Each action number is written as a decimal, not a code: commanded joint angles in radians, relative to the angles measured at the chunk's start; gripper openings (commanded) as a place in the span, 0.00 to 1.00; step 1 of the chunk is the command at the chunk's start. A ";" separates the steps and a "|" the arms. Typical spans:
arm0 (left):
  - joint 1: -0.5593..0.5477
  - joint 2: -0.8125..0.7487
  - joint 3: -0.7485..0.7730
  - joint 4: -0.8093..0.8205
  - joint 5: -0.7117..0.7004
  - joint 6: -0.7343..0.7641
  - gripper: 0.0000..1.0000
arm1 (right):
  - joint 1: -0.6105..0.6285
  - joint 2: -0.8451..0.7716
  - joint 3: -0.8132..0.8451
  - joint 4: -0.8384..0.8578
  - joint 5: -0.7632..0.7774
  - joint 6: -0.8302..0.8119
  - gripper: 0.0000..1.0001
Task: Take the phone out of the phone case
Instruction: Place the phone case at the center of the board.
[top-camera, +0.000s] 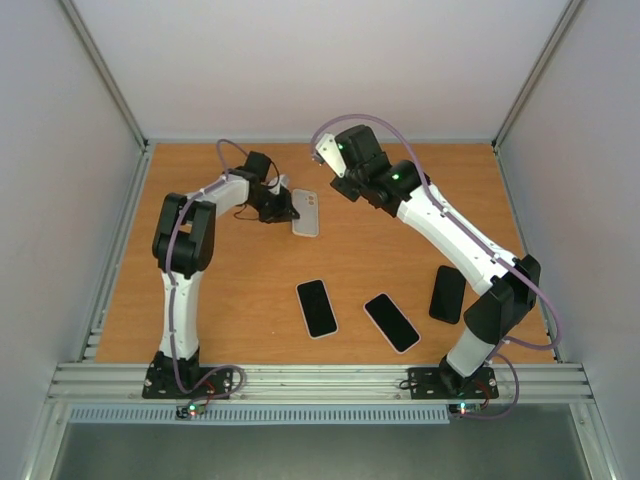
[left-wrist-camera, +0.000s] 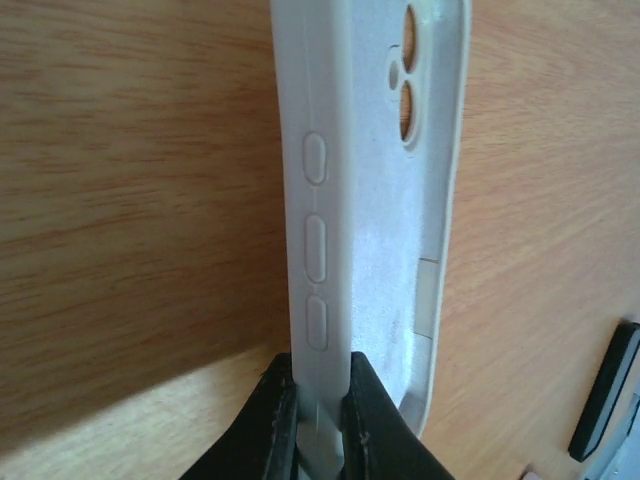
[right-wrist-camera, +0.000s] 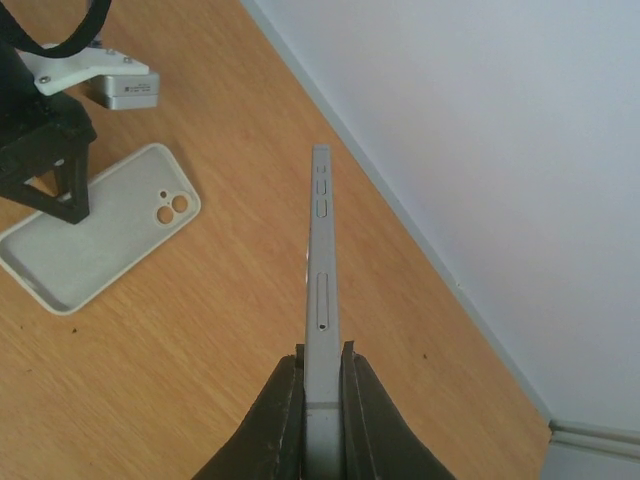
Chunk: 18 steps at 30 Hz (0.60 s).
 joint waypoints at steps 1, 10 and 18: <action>-0.003 0.027 0.037 -0.060 -0.069 0.036 0.01 | -0.010 -0.004 0.014 0.026 -0.005 0.021 0.01; -0.005 0.044 0.075 -0.125 -0.169 0.043 0.32 | -0.018 -0.003 0.009 0.028 -0.010 0.018 0.01; -0.001 -0.061 0.030 -0.124 -0.211 0.024 0.57 | -0.019 0.000 0.037 0.030 -0.010 -0.006 0.01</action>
